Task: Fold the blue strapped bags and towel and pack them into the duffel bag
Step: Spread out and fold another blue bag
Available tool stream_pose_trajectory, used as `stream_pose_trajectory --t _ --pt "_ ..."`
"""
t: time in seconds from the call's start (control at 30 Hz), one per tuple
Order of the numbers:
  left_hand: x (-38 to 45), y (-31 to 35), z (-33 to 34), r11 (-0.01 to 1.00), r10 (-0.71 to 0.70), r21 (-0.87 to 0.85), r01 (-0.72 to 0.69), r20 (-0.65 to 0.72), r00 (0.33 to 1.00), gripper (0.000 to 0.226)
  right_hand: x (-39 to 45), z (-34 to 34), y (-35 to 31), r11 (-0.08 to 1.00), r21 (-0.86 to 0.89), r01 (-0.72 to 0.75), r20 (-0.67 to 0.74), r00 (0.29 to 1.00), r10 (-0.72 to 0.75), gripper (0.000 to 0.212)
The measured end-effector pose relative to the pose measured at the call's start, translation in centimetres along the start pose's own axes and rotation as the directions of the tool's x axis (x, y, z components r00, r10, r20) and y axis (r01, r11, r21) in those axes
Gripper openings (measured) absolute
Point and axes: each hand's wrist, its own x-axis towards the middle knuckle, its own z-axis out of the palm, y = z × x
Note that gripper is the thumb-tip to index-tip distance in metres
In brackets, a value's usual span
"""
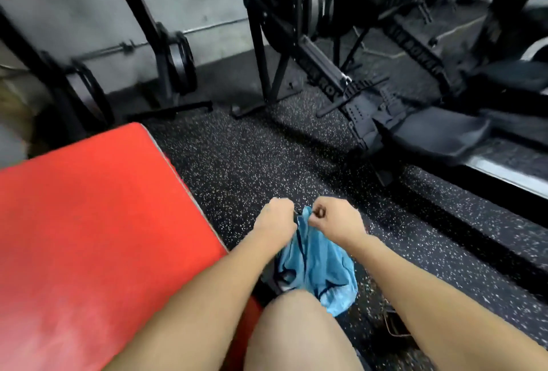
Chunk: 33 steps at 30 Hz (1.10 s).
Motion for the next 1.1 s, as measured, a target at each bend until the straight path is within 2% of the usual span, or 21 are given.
stream_pose_trajectory --t 0.1,0.2,0.27,0.37,0.47,0.57,0.67,0.87,1.1 --pt "-0.7 1.2 -6.8 0.999 0.051 0.014 -0.050 -0.117 0.992 0.005 0.2 -5.0 -4.5 0.997 0.031 0.073 -0.090 0.994 -0.070 0.013" --pt "-2.1 0.8 -14.2 0.992 0.095 0.102 -0.073 -0.237 0.967 0.021 -0.1 -10.1 -10.2 0.984 0.021 0.177 -0.152 0.973 -0.172 0.015" --pt "-3.2 0.2 -18.7 0.988 0.114 0.136 -0.076 -0.298 0.948 0.017 -0.4 -13.0 -13.9 0.971 0.013 0.240 -0.203 0.951 -0.233 0.014" --pt "-6.4 -1.6 -26.6 0.983 0.133 0.173 -0.066 -0.410 0.902 0.010 -1.1 -17.5 -20.8 0.936 0.019 0.350 -0.282 0.901 -0.331 0.014" --pt "-10.4 -3.4 -34.0 0.977 0.147 0.209 -0.043 -0.511 0.847 0.024 -2.2 -21.3 -27.7 0.900 0.020 0.435 -0.347 0.847 -0.402 0.012" --pt "-15.0 -6.0 -40.4 0.970 0.166 0.240 -0.025 -0.587 0.792 0.025 -3.6 -23.9 -34.4 0.857 0.011 0.514 -0.415 0.782 -0.464 0.017" --pt "-19.9 -8.8 -45.0 0.964 0.147 0.263 0.028 -0.622 0.769 0.024 -5.1 -25.1 -40.1 0.823 -0.034 0.566 -0.421 0.739 -0.526 0.019" --pt "-27.7 -17.3 -47.8 0.956 0.035 0.244 0.166 -0.652 0.757 0.021 -7.5 -21.3 -48.4 0.763 -0.017 0.646 -0.359 0.709 -0.607 0.015" --pt "-30.5 -28.2 -39.3 0.943 -0.185 0.133 0.304 -0.550 0.814 0.020 -8.2 -6.9 -49.7 0.754 -0.059 0.654 -0.146 0.742 -0.655 0.013"
